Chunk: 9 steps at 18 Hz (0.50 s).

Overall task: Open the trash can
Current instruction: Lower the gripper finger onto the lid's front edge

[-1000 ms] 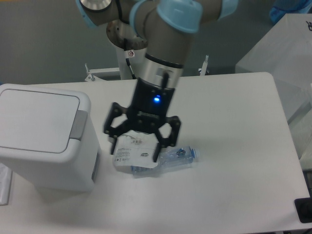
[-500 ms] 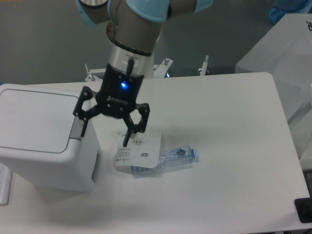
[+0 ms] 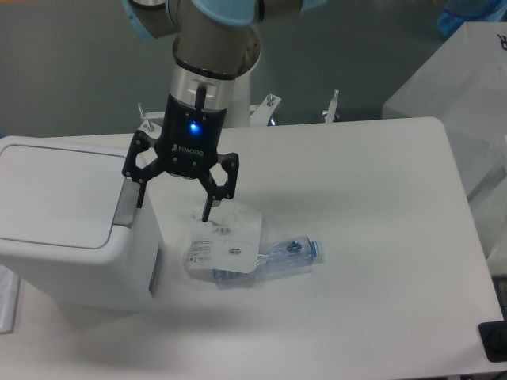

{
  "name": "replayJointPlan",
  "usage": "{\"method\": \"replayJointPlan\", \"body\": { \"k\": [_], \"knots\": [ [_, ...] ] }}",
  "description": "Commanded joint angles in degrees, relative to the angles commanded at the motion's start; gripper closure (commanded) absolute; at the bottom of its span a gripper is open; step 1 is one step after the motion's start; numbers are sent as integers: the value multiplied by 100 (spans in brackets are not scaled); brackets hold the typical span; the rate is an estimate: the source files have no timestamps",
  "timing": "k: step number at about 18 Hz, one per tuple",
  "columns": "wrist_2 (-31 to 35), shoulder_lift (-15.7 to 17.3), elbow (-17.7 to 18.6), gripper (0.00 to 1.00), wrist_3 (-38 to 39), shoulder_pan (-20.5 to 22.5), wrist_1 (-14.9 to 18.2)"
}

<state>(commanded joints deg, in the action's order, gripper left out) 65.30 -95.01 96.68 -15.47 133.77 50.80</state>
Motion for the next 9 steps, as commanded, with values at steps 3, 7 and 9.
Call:
{"method": "replayJointPlan", "body": {
  "k": [3,7,9],
  "knots": [
    [-9,9,-9,0,35,-52,9],
    [-9,9,-9,0,62,-79,9],
    [-9,9,-9,0,70,-88,9]
  ]
}}
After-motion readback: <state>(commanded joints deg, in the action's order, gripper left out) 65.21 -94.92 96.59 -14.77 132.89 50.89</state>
